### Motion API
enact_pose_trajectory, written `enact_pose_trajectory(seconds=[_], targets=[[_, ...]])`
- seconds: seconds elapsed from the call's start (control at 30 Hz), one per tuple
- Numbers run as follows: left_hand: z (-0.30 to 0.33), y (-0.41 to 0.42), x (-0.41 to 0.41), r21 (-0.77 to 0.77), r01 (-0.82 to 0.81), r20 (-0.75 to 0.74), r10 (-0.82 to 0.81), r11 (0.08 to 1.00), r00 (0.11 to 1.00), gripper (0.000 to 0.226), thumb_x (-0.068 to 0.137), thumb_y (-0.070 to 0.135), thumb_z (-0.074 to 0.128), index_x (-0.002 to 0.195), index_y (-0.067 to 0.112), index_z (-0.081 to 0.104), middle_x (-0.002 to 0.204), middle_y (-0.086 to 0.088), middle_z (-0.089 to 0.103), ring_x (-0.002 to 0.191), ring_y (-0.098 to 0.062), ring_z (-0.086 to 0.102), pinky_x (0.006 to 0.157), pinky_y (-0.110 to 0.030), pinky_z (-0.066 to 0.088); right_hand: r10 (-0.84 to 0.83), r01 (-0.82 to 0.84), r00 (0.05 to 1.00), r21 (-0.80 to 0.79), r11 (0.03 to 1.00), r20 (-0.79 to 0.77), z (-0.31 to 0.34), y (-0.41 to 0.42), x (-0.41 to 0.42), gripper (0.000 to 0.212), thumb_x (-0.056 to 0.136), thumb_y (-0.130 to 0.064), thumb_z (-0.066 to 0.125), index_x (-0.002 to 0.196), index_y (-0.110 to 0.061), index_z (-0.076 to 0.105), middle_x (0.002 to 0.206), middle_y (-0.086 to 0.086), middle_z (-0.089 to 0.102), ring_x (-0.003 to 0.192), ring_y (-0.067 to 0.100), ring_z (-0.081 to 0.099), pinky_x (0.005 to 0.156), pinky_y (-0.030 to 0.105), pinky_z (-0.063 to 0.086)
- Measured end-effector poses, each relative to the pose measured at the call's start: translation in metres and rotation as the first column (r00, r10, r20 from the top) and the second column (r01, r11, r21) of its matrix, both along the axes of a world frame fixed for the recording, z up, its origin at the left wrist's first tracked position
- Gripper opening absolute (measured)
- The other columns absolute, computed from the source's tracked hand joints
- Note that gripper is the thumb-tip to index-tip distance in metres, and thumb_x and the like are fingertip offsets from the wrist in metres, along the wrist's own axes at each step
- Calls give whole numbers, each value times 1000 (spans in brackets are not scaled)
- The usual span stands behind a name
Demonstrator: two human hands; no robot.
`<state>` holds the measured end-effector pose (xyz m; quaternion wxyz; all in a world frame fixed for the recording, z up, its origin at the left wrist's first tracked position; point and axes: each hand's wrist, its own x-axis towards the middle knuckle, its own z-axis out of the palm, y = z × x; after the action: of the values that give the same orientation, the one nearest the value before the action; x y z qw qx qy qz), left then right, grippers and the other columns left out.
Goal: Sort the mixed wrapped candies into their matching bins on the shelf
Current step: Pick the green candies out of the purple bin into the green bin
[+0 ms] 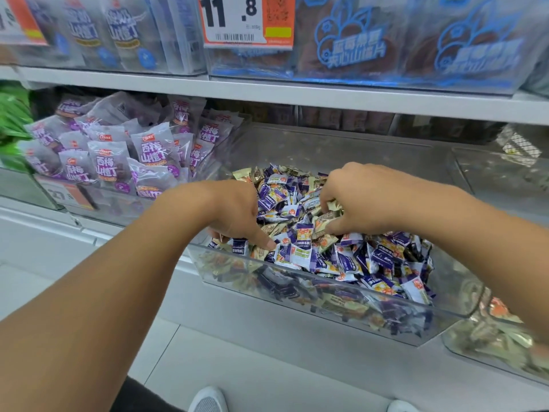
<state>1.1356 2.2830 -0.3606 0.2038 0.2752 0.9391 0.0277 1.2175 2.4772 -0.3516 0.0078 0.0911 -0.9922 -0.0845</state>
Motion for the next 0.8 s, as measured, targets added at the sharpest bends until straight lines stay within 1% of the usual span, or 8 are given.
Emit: enact_pose_trajectory(seconds=[0.17, 0.3, 0.43, 0.53, 0.6, 0.67, 0.73, 0.8], targets=[[-6, 1, -4, 65, 32, 50, -35, 997, 998, 37, 81, 43, 76, 73, 10, 60, 58, 0, 55, 49, -16, 55, 53, -27, 47, 16, -13, 999, -94, 995, 28, 4, 7, 0, 26, 80, -45, 73, 88, -28, 55, 97, -9, 57, 94, 22, 57, 77, 38, 51], [-2, 5, -2, 174, 32, -18, -29, 984, 999, 30, 92, 32, 64, 72, 13, 53, 60, 2, 56, 53, -15, 52, 48, -23, 40, 46, -40, 999, -220, 975, 25, 11, 14, 1, 19, 81, -27, 76, 72, -24, 59, 77, -9, 62, 72, 13, 58, 72, 41, 52], [7, 4, -3, 354, -20, 40, 6, 935, 999, 15, 91, 10, 55, 88, 18, 68, 54, 8, 65, 39, -4, 45, 43, -19, 35, 51, -30, 993, -187, 982, 109, 3, 9, -2, 25, 80, -33, 78, 98, -30, 61, 99, -6, 63, 89, 17, 58, 77, 37, 51], [8, 1, -4, 351, -51, 109, 13, 935, 994, 46, 85, 0, 49, 107, 38, 64, 65, -4, 66, 50, -17, 44, 49, -25, 38, 74, -57, 989, -134, 989, 124, -1, 9, -8, 45, 90, -38, 69, 132, -32, 53, 125, -3, 60, 114, 22, 57, 91, 33, 47], [7, 0, -4, 314, -52, 148, 5, 948, 989, 57, 84, -1, 47, 110, 48, 60, 62, -4, 57, 56, -21, 43, 55, -32, 40, 91, -64, 990, -233, 970, 107, 6, 14, -9, 41, 96, -32, 60, 137, -30, 54, 133, -7, 59, 122, 18, 54, 96, 30, 43], [6, -1, -2, 270, -32, 194, -22, 962, 981, 43, 91, 6, 48, 101, 44, 63, 61, -3, 51, 57, -21, 41, 58, -34, 40, 51, -20, 996, -354, 935, 78, 13, 20, -7, 23, 97, -27, 53, 118, -29, 64, 114, -8, 66, 105, 18, 60, 84, 30, 47], [7, -2, 1, 215, 2, 166, -38, 977, 985, 10, 96, 32, 56, 88, 33, 63, 66, -1, 51, 57, -19, 43, 59, -34, 43, -20, 38, 999, -412, 911, 47, 13, 26, -6, 8, 96, -31, 53, 95, -27, 60, 88, -7, 65, 81, 19, 61, 66, 31, 46], [8, -2, 2, 83, 71, 81, -77, 994, 994, 34, 87, 58, 61, 82, 24, 59, 69, 4, 55, 61, -15, 49, 66, -32, 46, -51, 63, 998, -381, 922, 40, 10, 28, -6, 20, 93, -45, 59, 83, -29, 53, 77, -4, 62, 69, 17, 60, 58, 32, 41]])
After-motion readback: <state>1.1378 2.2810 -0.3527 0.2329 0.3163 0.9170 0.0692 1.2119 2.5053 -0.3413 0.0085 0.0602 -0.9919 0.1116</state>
